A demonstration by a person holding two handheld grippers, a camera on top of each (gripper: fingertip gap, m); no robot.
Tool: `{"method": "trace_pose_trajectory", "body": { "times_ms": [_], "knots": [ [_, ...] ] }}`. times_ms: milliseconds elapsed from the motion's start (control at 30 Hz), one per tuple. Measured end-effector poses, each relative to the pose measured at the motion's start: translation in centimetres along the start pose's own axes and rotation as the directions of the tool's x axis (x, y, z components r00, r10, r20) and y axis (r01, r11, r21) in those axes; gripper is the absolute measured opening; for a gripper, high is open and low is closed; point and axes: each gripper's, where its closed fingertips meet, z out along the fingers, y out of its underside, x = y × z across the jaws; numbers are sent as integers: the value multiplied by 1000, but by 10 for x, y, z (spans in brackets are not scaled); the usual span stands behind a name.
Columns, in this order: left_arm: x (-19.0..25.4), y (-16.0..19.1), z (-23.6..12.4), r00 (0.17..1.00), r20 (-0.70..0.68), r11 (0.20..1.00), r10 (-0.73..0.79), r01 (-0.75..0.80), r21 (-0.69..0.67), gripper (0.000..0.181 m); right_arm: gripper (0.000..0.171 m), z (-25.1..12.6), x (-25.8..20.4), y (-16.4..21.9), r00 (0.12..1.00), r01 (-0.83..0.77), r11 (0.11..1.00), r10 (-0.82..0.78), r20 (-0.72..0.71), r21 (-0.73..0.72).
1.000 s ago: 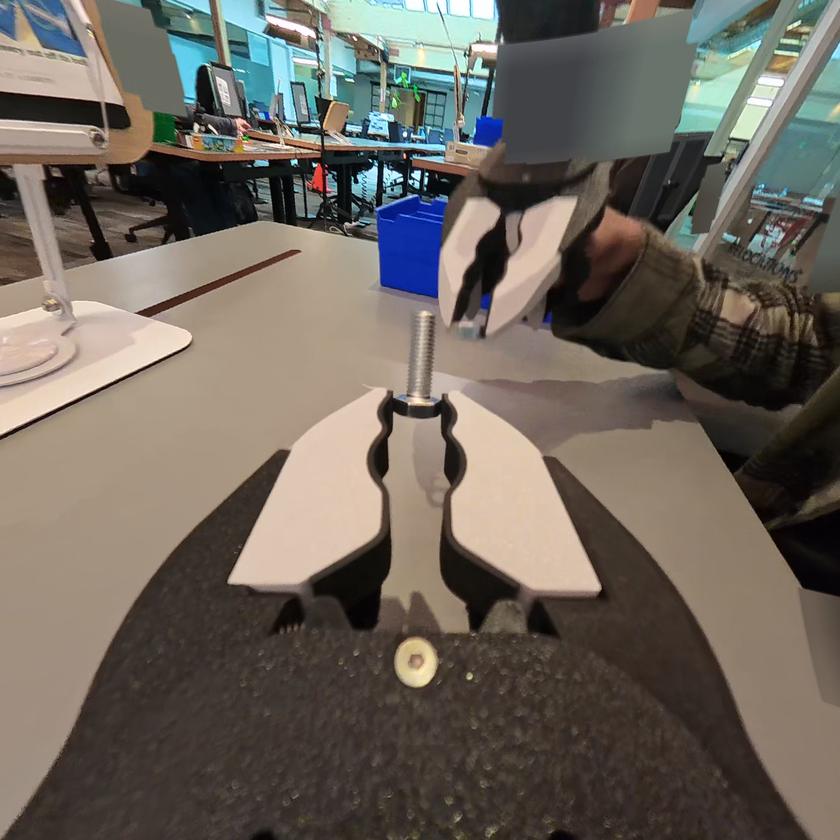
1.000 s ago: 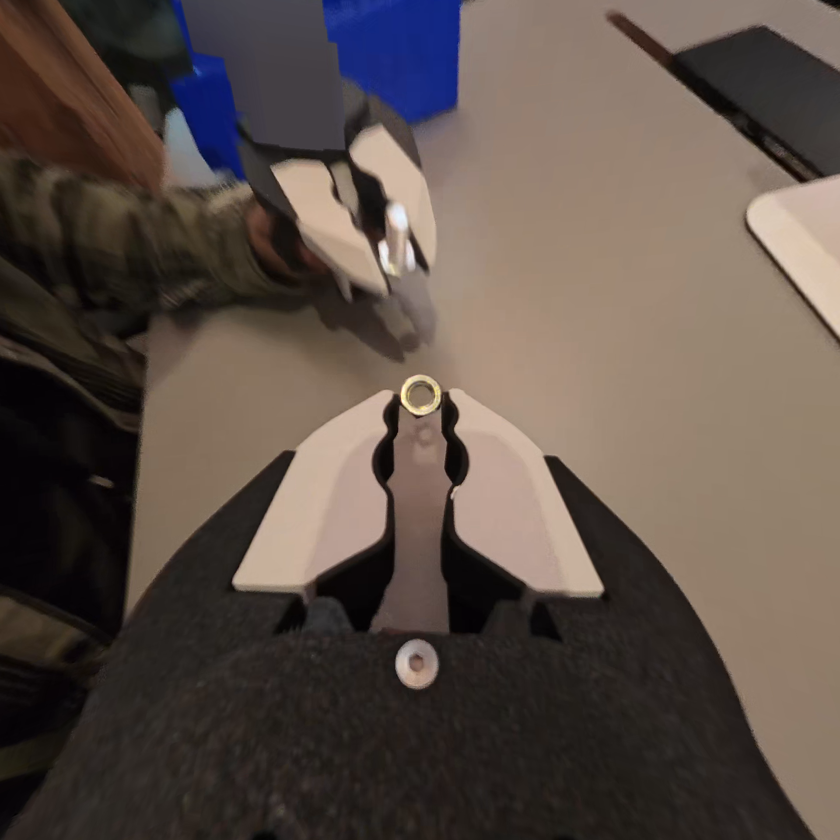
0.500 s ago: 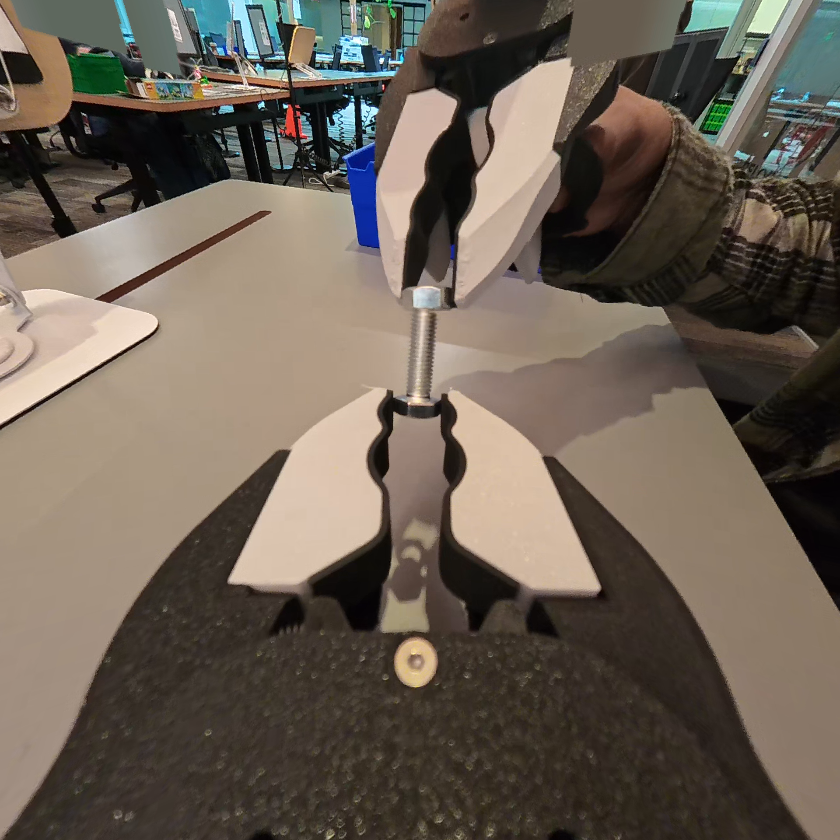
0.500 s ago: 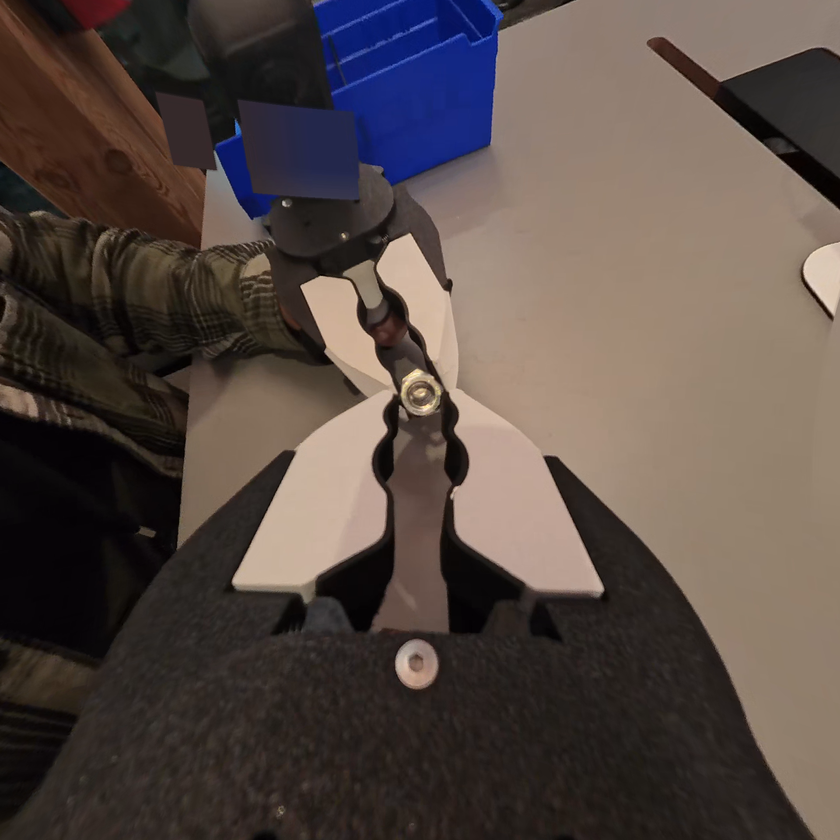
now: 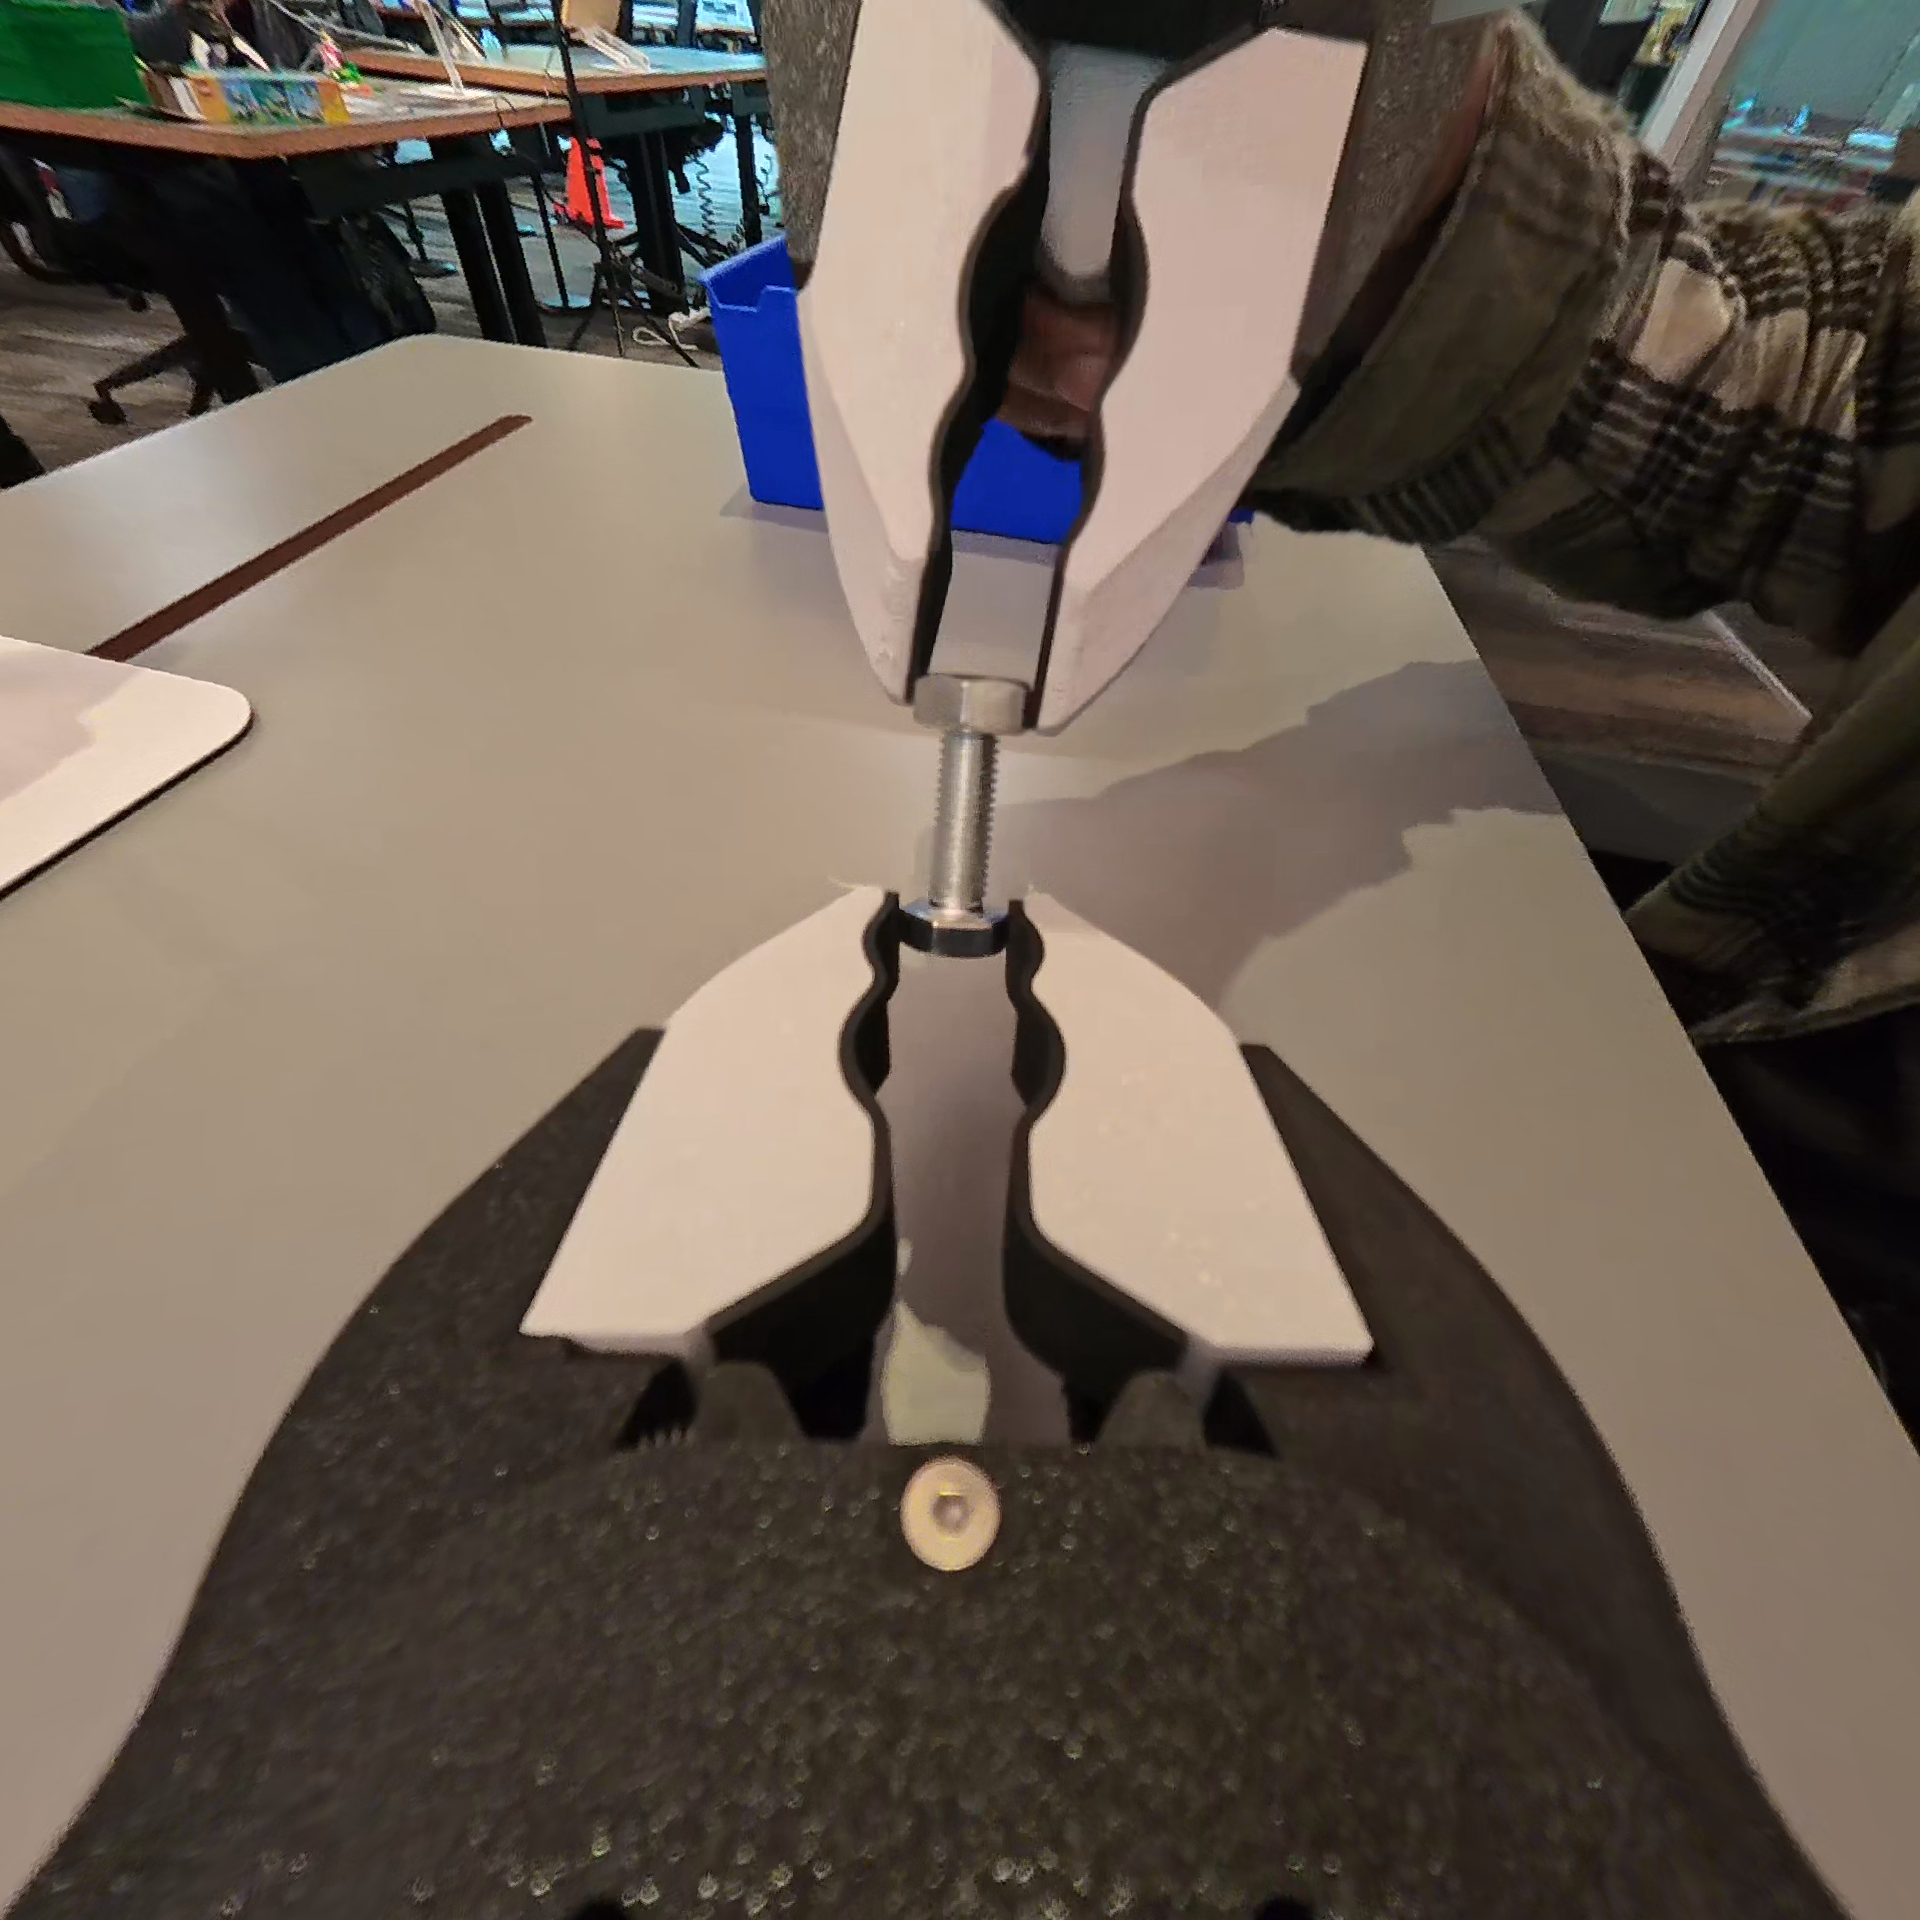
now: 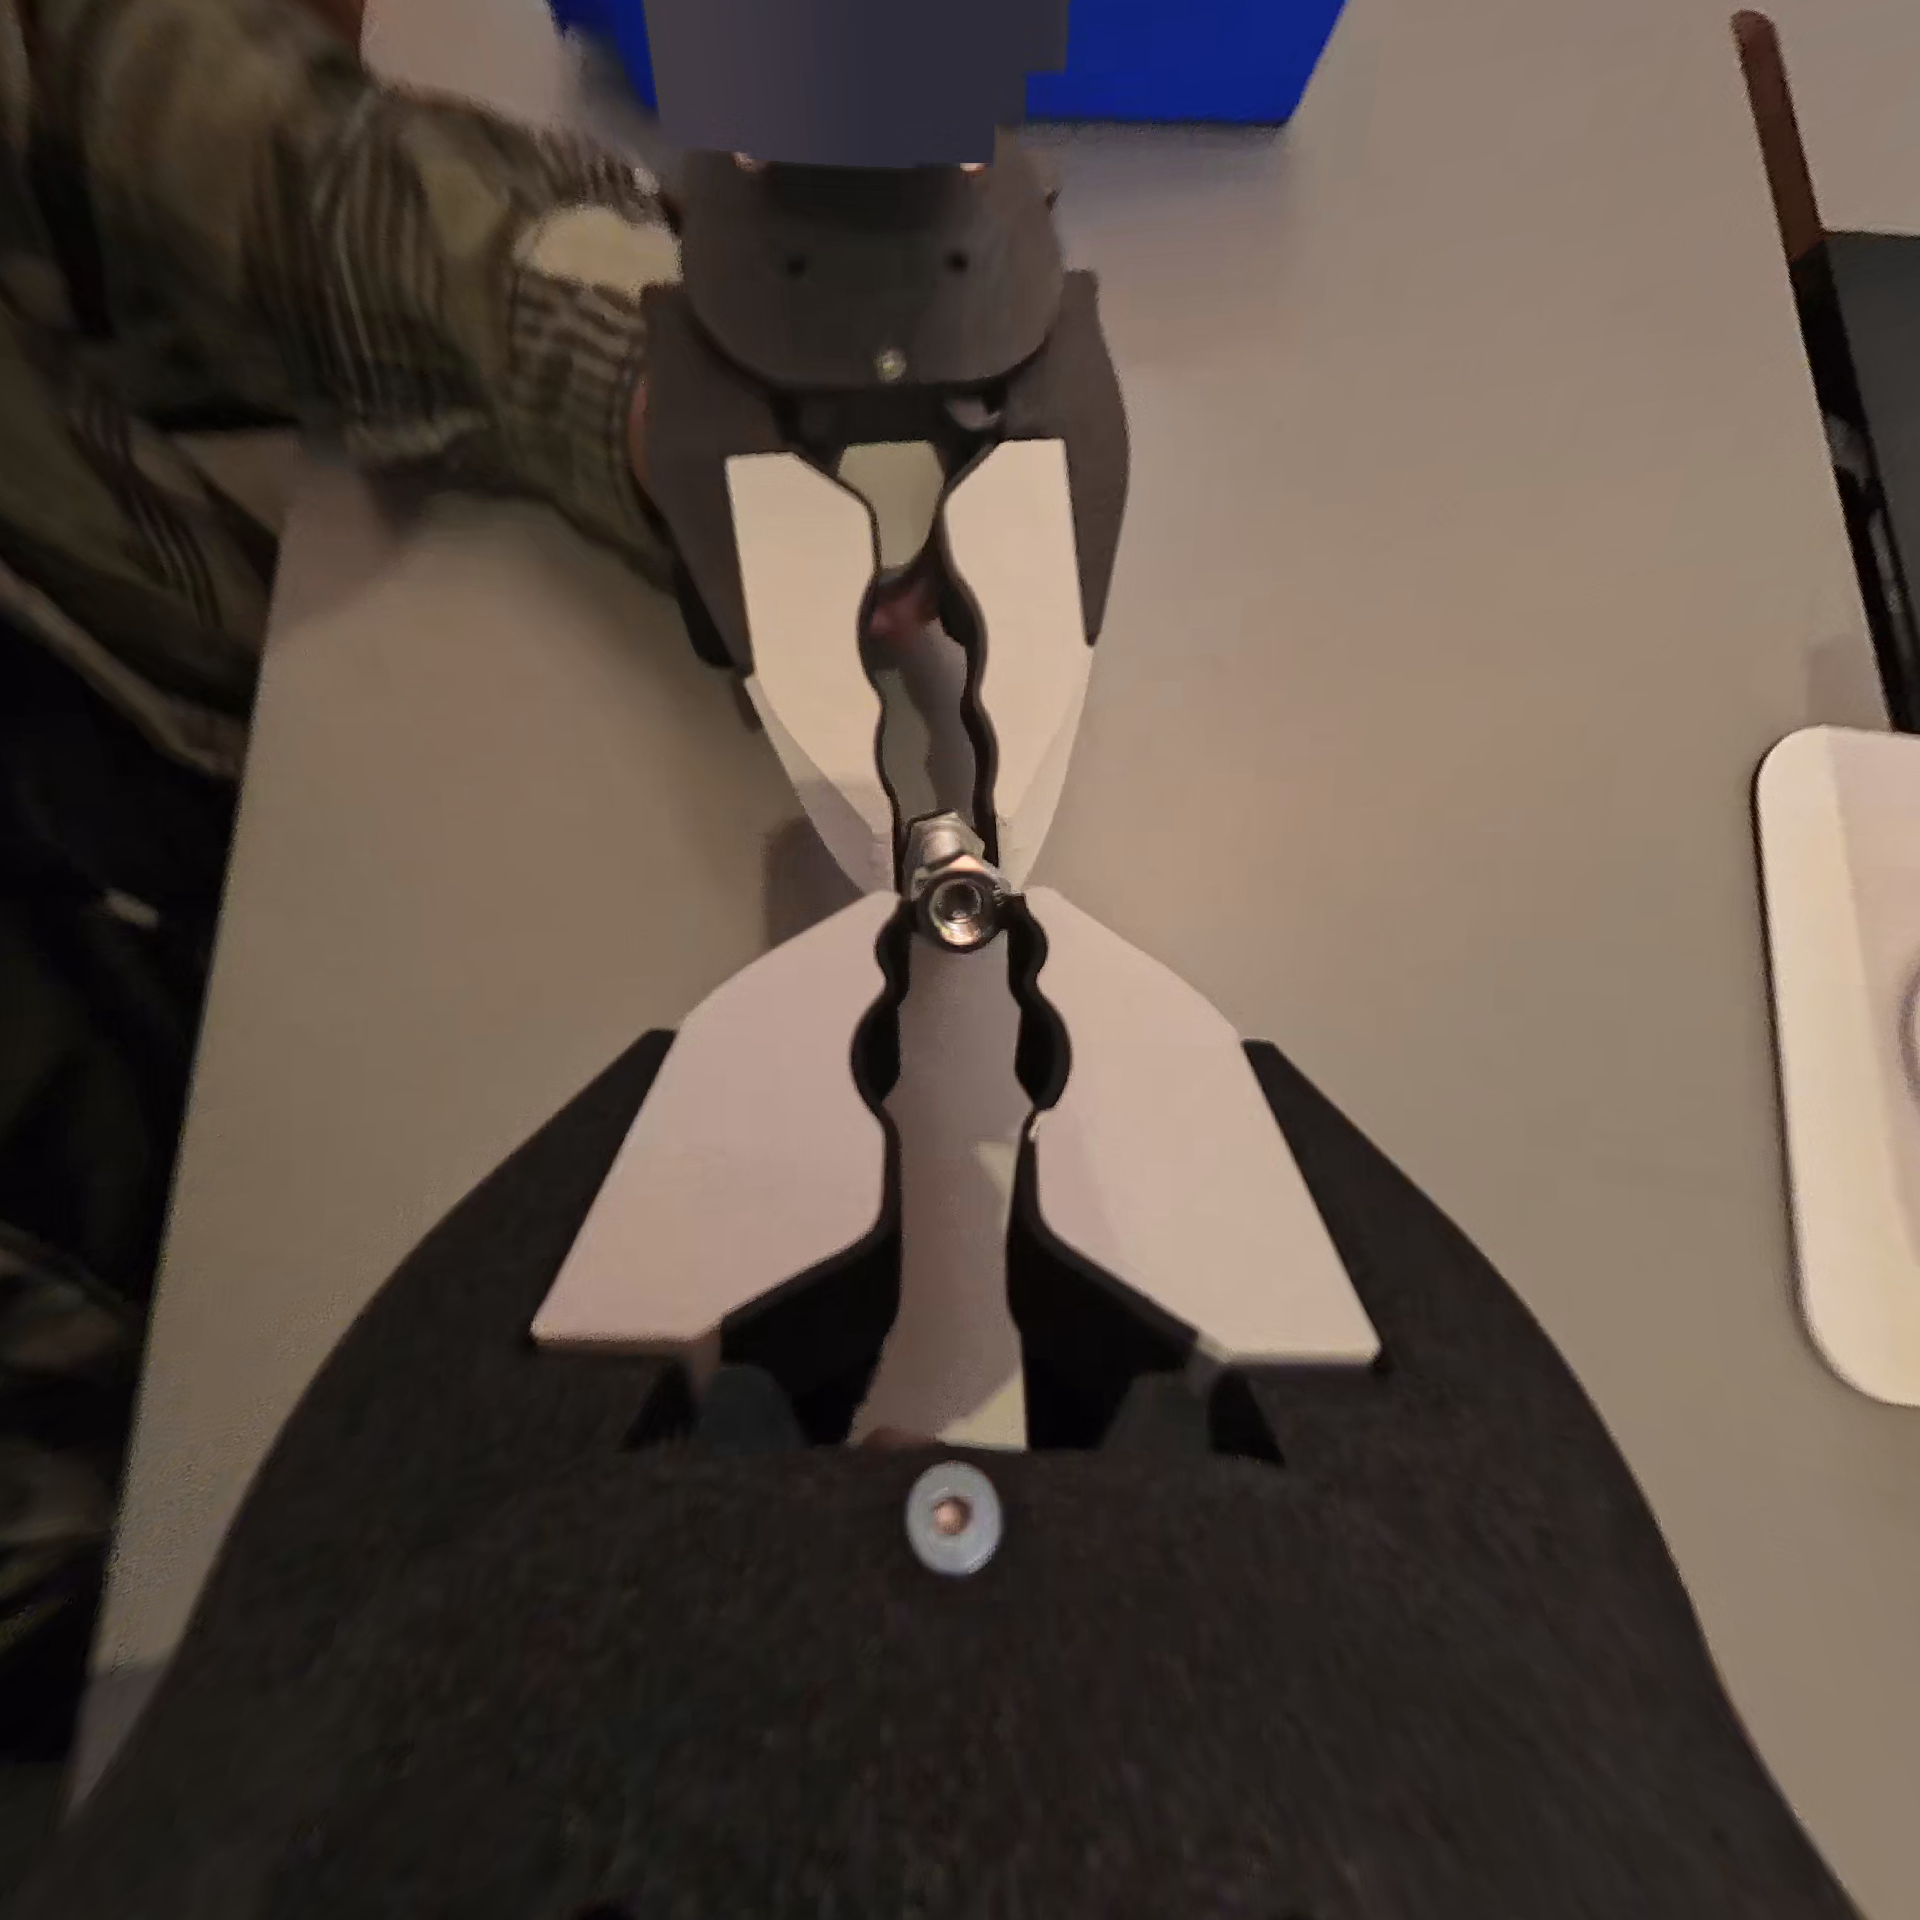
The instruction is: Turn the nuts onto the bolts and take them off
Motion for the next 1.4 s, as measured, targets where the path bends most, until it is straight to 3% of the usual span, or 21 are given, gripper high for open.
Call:
{"method": "trace_pose_trajectory", "body": {
  "times_ms": [133, 367, 500, 1100, 1200, 1300, 1400],
  "knots": [
    [2, 1, 1, 999, -24, 1000, -22, 22, -2, 19, 17, 0, 0, 4, 987, 158, 985, -157, 28, -65],
    [8, -4, 0, 995, -83, 998, -46, 49, 35, 19, 17, -4, -5, 0, 934, 345, 938, -340, 114, -29],
    [11, -5, 1, 994, -101, 998, -44, 48, 39, 19, 17, -5, -7, 0, 917, 376, 926, -370, 151, -16],
    [11, -13, -2, 994, -102, 994, -50, 59, 94, 19, 21, -6, -5, -5, 932, 333, 943, -330, 148, 1],
    [10, -14, -2, 994, -96, 993, -45, 55, 103, 19, 29, -6, -2, -6, 942, 311, 950, -307, 133, -11],
    [6, -16, -4, 997, -66, 991, -43, 51, 120, 19, 50, -10, 3, -8, 973, 214, 977, -212, 89, -9],
    [-3, -18, -7, 999, -10, 989, -49, 50, 139, 19, 63, -18, 12, -11, 998, -58, 997, 58, 2, 43]
  ]
}}
